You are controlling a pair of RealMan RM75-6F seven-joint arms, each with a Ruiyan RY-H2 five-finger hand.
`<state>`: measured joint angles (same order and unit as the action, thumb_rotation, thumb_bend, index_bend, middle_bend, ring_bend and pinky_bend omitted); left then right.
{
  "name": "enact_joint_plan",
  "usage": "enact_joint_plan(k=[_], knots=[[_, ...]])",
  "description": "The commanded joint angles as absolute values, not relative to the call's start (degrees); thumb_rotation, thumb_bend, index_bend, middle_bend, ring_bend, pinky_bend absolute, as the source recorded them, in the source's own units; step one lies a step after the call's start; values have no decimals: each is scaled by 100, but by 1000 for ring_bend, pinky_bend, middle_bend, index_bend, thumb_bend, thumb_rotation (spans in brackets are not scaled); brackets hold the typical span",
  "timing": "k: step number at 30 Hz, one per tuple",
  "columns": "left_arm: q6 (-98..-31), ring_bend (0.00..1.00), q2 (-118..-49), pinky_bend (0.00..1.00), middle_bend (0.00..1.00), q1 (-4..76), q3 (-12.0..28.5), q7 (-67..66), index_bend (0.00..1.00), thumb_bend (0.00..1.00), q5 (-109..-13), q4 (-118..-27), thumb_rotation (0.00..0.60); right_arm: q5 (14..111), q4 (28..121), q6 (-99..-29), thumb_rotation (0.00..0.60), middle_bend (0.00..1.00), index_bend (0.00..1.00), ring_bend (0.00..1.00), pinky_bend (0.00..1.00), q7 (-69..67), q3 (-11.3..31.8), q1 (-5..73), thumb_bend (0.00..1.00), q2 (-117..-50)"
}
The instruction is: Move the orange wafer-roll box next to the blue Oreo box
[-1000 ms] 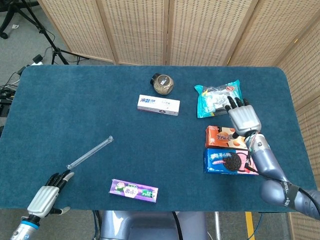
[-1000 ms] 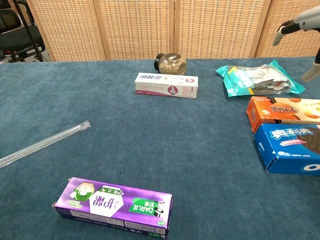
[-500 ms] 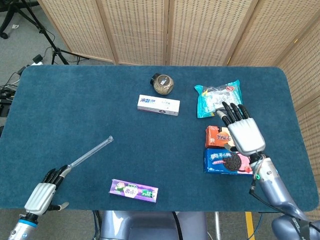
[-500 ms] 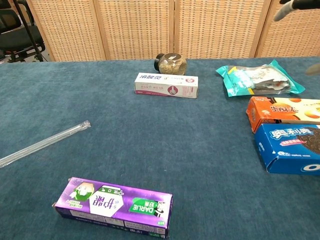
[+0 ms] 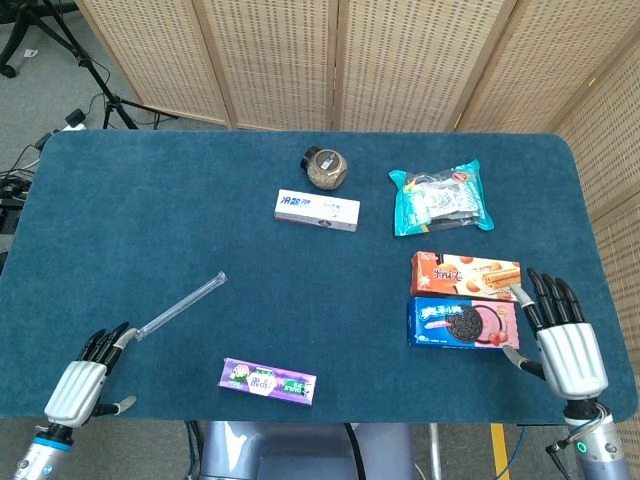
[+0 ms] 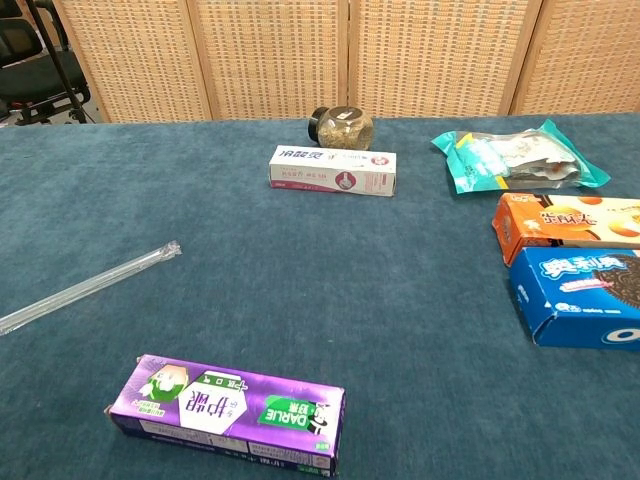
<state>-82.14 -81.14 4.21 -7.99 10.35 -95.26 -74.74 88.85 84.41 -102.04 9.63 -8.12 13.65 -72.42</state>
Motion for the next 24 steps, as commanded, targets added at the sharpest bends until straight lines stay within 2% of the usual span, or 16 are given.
enact_joint_plan(k=[1,14,24], knots=[[-8441,104,-8147,5,0,394,-715,1053,1,131,-9600,-7404,600,8970,8040,-10353,600,0,129,0,83,731,-878,1048,105,-7413],[-9567,103,-8246,5,0,342,-254,583,1,129,-9935,-7169,600,8836,7382,-10267,600,0,129,0,83,43,-611,590,105,-7541],[-9909,104,-8167,5,0,287,-225,410,1,128,-10098,-7314,600,8969,7491,-10138,600,0,129,0,84,12,-470,479,105,-7455]])
